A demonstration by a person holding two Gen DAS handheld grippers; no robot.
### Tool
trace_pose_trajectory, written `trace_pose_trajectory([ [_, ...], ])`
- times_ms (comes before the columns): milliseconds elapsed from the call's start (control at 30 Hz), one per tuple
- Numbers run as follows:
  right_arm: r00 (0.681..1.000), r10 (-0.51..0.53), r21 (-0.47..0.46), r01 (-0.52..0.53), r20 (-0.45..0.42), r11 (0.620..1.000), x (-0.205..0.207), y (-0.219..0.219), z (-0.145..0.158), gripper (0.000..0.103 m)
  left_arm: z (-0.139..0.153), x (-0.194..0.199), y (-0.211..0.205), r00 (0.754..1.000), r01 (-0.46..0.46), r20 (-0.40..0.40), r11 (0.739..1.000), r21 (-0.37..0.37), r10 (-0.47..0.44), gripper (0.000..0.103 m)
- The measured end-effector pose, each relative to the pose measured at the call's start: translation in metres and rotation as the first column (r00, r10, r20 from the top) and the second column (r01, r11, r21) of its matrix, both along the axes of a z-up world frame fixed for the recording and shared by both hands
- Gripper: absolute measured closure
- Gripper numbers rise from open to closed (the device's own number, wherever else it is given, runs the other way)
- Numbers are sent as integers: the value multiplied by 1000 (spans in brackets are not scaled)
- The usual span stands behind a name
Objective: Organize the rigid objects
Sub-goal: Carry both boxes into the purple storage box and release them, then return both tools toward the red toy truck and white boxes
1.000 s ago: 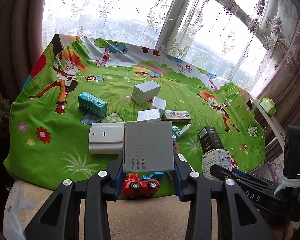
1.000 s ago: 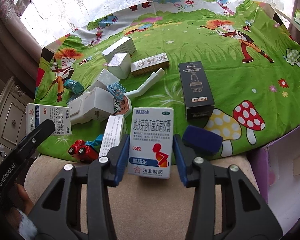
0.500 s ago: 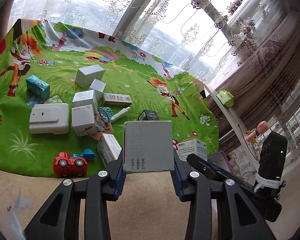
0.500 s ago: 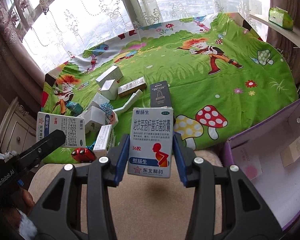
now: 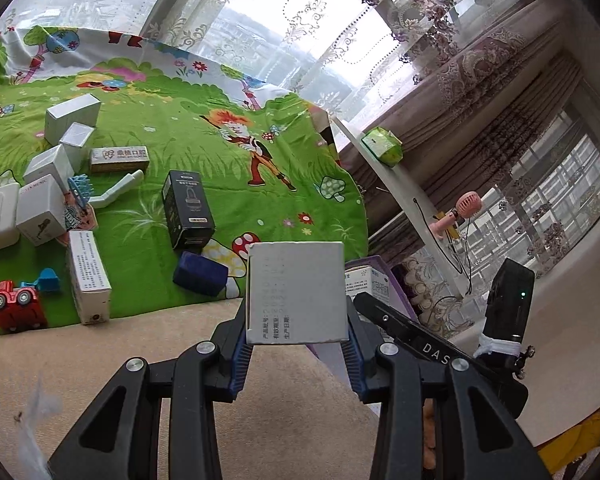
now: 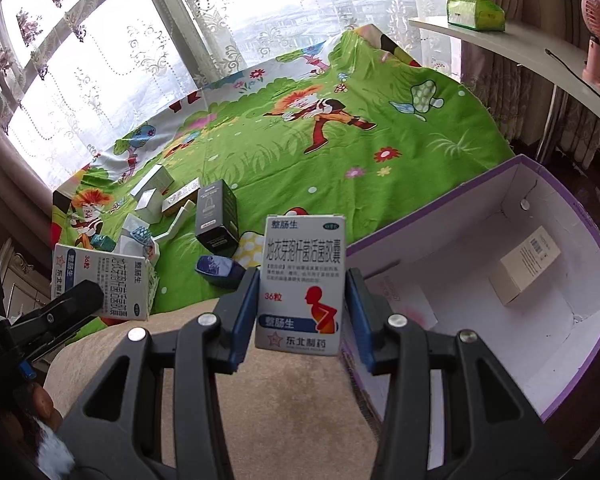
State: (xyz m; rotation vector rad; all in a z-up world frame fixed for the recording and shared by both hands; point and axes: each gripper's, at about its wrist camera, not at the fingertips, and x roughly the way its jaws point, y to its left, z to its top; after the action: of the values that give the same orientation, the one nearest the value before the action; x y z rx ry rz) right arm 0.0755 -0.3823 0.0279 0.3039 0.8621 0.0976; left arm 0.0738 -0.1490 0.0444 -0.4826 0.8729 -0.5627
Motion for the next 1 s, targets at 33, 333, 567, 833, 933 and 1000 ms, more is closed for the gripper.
trace_pose_trajectory([
  [33, 1000, -18, 1, 18, -2, 1000, -3, -9, -1, 56, -1, 1, -7, 1000, 30, -6, 999, -12, -30, 62],
  [333, 984, -179, -2, 179, -24, 984, -21, -64, -4, 55, -9, 2, -66, 965, 257, -49, 966, -40, -258, 60],
  [567, 974, -226, 24, 227, -24, 974, -27, -81, -6, 30, -16, 3, -68, 958, 272, -85, 961, -50, -275, 42],
  [833, 985, -165, 29, 166, -46, 986, -22, -62, -11, 27, -9, 2, -42, 985, 163, -53, 986, -35, -165, 42],
  [933, 990, -131, 33, 133, -48, 991, -21, -50, -10, 26, -4, 1, -27, 995, 100, -25, 995, -9, -100, 42],
  [1000, 994, -100, 20, 101, -49, 995, -19, -39, -9, 25, -2, 1, -17, 998, 62, -12, 998, 8, -62, 42],
])
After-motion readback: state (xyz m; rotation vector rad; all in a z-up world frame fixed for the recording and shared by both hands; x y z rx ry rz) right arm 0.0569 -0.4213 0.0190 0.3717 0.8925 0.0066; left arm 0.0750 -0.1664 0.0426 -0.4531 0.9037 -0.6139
